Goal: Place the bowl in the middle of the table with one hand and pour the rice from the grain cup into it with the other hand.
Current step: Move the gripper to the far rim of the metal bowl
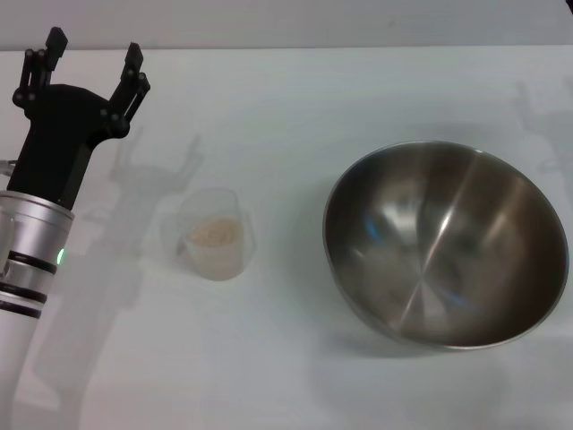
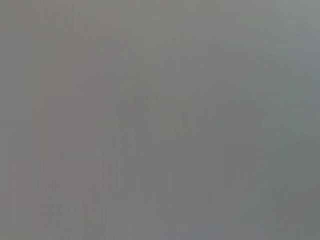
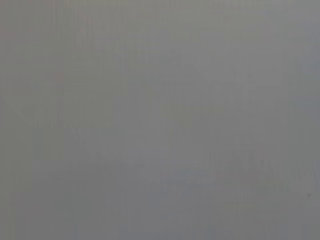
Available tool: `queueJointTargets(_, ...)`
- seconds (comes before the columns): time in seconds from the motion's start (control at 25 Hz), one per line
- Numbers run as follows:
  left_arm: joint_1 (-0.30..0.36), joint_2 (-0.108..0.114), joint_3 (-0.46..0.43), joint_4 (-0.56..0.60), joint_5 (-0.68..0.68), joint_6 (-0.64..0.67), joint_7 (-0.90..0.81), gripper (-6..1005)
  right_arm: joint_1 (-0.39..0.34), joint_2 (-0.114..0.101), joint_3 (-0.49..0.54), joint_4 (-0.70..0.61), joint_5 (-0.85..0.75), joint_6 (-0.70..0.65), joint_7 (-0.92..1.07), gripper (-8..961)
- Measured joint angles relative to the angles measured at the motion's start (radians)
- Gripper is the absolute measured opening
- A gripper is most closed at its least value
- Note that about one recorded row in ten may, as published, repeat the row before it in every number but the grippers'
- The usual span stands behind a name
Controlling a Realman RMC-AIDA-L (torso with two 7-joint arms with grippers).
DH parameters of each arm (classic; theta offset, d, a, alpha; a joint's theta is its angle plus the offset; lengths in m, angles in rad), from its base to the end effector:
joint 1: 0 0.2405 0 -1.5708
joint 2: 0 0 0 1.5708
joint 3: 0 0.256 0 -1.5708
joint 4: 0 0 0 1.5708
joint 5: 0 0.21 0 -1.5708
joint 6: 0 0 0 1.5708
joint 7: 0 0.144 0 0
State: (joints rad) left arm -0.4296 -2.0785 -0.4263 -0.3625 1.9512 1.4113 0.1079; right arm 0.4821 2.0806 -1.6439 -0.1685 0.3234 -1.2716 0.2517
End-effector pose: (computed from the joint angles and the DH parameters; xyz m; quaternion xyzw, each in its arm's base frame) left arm -0.2597 0.3112 -0.0380 -0.6959 -0.1158 -0.3829 0.5965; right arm 0.3065 0.3564 0.0320 -0.6271 0.1961 0.3911 0.6445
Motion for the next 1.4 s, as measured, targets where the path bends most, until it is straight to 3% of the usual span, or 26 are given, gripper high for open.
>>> queueJointTargets(0.4, -0.004, 0.002, -0.006, 0.001, 0.000, -0.001, -0.001, 860, 0.000, 0.001, 0.008, 0.000, 0.000, -0.005, -0.027, 773)
queueJointTargets(0.96, 0.025, 0.002, -0.006, 0.012, -0.008, -0.006, -0.001, 861, -0.002, 0.004, 0.000, -0.039, -0.008, -0.026, -0.305, 758)
queueJointTargets(1.16, 0.029, 0.001, -0.006, 0.011, -0.008, -0.006, -0.001, 861, -0.008, -0.002, -0.006, -0.180, -0.051, 0.186, -0.174, 753)
queueJointTargets(1.2, 0.029, 0.002, -0.006, 0.012, -0.008, -0.006, -0.001, 860, -0.038, -0.005, -0.006, -0.301, -0.119, 0.330, -0.091, 752)
queueJointTargets(1.24, 0.029, 0.002, -0.006, 0.012, -0.008, -0.006, -0.001, 860, -0.038, -0.005, -0.006, -0.301, -0.119, 0.330, -0.091, 751)
queueJointTargets(1.36, 0.029, 0.003, -0.006, 0.012, -0.008, -0.006, -0.001, 860, -0.097, -0.006, -0.007, -0.524, -0.267, 0.562, 0.053, 748)
queueJointTargets(1.4, 0.027, 0.003, -0.008, 0.015, -0.008, -0.008, -0.001, 860, -0.134, -0.006, -0.015, -0.680, -0.402, 0.739, 0.176, 747)
